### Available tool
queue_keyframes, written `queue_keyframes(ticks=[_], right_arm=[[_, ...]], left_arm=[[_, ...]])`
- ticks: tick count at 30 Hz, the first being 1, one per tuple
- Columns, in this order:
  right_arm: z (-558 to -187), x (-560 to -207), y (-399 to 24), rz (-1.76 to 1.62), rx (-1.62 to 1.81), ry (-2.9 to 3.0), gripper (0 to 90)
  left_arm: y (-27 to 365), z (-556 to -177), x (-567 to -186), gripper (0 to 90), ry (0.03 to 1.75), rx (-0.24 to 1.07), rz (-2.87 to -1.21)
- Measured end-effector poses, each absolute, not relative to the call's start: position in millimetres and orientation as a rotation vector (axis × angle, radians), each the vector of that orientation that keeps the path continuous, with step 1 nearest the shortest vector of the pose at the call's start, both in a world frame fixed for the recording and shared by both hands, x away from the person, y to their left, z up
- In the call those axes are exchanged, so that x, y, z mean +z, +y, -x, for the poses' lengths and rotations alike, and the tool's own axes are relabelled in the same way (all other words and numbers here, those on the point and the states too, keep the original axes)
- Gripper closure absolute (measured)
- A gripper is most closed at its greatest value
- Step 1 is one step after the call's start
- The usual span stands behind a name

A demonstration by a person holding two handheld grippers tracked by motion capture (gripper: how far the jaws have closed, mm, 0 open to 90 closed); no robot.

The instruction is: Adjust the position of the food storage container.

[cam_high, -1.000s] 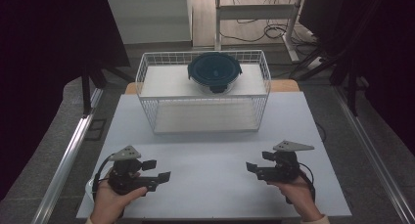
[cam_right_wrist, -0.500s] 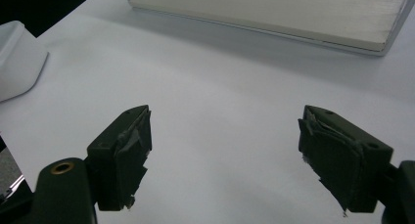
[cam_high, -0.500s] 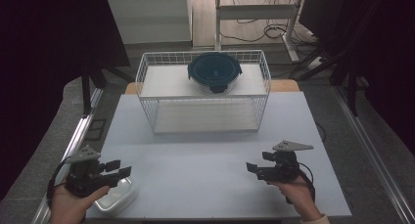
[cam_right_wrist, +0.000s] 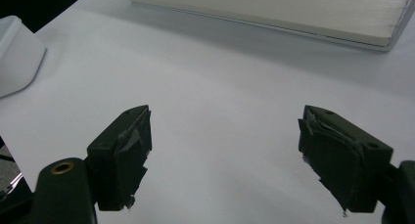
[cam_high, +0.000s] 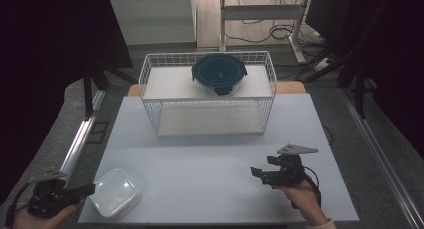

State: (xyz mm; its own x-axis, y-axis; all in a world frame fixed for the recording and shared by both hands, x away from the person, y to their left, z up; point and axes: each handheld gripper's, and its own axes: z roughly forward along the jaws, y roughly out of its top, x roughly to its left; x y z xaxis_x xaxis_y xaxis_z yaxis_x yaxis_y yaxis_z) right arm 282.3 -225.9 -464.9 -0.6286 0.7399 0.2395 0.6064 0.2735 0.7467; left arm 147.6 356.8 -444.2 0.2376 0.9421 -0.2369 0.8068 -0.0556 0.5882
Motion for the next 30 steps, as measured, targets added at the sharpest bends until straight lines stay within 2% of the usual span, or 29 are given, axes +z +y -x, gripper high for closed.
queue_keyframes(ticks=[8,12,17,30], right_arm=[[-283,-466,-226,-1.281,1.281,2.369,20.0],[-284,-467,-226,-1.282,1.272,2.373,20.0],[-283,-466,-224,-1.282,1.270,2.370,20.0],[-283,-466,-226,-1.280,1.274,2.372,20.0]], left_arm=[[369,-135,-468,90.0,1.701,0.240,-1.906],[367,-137,-487,90.0,1.729,0.178,-1.939],[357,-143,-502,90.0,1.726,0.128,-1.973],[332,-177,-501,90.0,1.634,0.097,-2.001]])
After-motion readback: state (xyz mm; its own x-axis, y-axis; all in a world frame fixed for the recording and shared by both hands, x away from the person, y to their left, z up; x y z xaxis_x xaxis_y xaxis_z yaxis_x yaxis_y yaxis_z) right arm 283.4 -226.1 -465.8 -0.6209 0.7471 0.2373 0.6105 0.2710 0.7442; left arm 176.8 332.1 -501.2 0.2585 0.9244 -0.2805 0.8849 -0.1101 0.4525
